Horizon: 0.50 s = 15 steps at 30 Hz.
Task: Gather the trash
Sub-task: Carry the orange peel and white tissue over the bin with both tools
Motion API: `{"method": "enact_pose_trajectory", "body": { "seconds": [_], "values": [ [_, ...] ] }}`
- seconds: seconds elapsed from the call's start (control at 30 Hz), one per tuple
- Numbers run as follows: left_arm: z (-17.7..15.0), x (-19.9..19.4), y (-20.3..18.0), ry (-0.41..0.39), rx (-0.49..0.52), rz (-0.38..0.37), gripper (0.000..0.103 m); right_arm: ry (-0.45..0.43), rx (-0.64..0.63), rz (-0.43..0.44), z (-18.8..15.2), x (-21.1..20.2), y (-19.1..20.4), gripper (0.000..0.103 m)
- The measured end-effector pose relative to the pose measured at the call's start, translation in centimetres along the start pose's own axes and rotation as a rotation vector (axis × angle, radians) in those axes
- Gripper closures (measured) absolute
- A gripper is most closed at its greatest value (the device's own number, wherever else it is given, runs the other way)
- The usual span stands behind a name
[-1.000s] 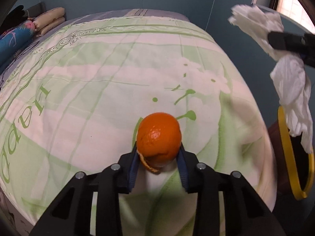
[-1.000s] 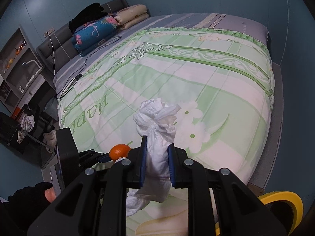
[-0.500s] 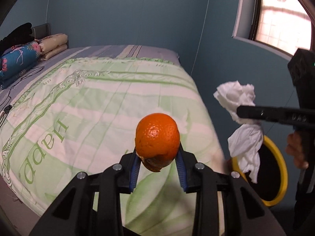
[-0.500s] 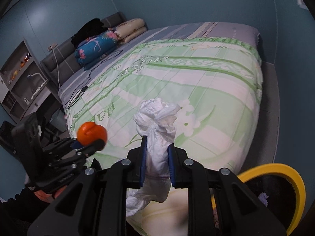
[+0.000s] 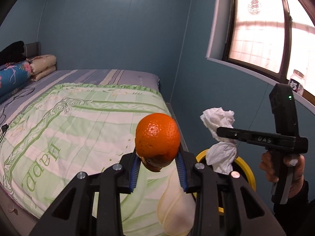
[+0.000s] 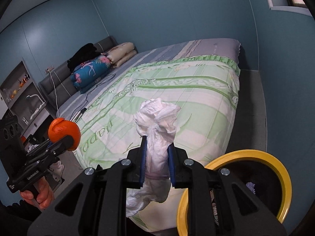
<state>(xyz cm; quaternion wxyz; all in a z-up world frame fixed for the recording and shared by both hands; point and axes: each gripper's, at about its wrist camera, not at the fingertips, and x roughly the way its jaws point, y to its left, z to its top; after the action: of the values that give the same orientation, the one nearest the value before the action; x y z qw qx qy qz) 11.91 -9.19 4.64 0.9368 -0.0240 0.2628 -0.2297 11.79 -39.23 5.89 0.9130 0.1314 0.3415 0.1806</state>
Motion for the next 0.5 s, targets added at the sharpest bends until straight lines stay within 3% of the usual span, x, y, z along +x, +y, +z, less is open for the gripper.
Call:
{"method": "enact_pose_trajectory", "body": {
  "seconds": [0.33, 0.5],
  "values": [
    [1.6, -1.6, -4.6, -0.054, 0.081, -0.044, 0.072, -0.068, 0.037, -0.023, -0.6, -2.9, -1.9, 0.085],
    [1.9, -0.7, -5.7, -0.040, 0.094, -0.063, 0.072, -0.110, 0.060, -0.086, -0.8, -4.2, -3.5, 0.085]
  ]
}}
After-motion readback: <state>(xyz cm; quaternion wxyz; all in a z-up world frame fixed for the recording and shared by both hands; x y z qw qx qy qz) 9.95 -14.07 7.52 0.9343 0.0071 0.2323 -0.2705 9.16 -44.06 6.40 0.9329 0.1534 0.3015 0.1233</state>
